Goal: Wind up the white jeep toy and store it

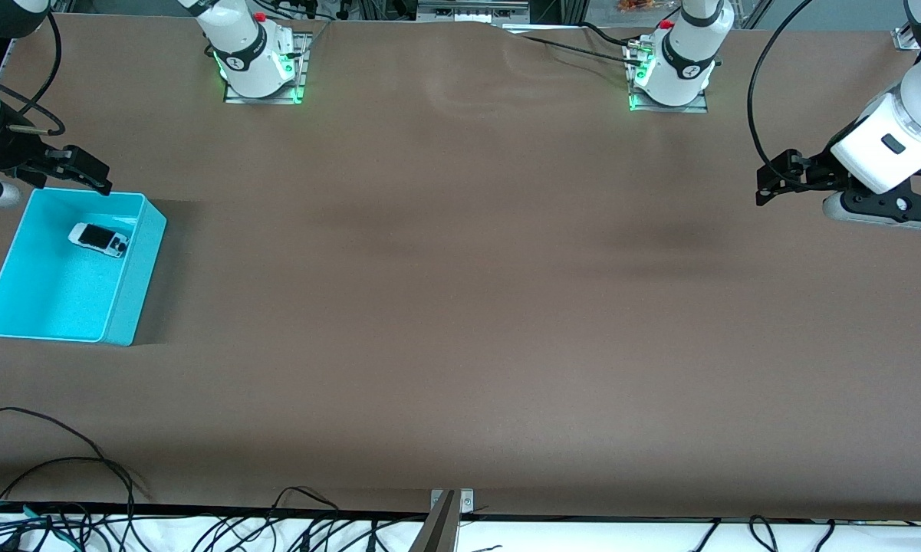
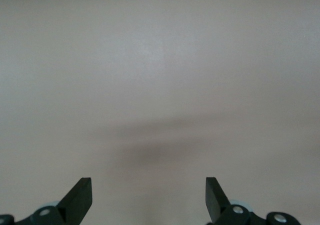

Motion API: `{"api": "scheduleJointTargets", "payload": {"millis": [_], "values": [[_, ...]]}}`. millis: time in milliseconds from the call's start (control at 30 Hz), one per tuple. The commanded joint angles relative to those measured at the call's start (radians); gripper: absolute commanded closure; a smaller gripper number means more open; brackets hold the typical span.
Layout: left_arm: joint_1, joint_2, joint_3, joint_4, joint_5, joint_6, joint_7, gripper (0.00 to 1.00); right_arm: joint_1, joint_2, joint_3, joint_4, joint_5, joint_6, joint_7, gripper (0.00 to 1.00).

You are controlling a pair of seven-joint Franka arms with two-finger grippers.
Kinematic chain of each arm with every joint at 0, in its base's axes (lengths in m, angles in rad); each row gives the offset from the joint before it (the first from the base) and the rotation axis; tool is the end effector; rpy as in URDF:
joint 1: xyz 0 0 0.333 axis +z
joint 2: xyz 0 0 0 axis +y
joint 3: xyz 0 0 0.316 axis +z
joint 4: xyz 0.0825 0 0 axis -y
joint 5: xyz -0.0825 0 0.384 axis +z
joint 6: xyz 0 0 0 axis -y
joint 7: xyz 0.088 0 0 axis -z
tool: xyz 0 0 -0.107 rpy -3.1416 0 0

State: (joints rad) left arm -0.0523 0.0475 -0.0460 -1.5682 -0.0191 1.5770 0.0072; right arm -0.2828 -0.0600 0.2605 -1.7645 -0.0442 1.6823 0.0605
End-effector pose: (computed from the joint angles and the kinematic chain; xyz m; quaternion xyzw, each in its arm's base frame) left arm 0.5656 -0.0572 0.5996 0.9984 -0.0525 -0.0198 0.0098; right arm 0.5409 -0.0128 0.5741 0.9987 -0.0390 -0.0116 0.0299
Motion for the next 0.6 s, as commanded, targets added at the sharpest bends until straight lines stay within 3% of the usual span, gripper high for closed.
{"api": "scheduleJointTargets", "payload": {"millis": [0, 567], "values": [[-0.003, 0.014, 0.003, 0.030, -0.007, -0.009, -0.006, 0.00, 0.007, 0.009, -0.006, 0.023, 0.015, -0.013, -0.008, 0.00], [-0.003, 0.014, 0.003, 0.030, -0.007, -0.009, -0.006, 0.00, 0.007, 0.009, -0.006, 0.022, 0.020, -0.021, -0.011, 0.00]]}}
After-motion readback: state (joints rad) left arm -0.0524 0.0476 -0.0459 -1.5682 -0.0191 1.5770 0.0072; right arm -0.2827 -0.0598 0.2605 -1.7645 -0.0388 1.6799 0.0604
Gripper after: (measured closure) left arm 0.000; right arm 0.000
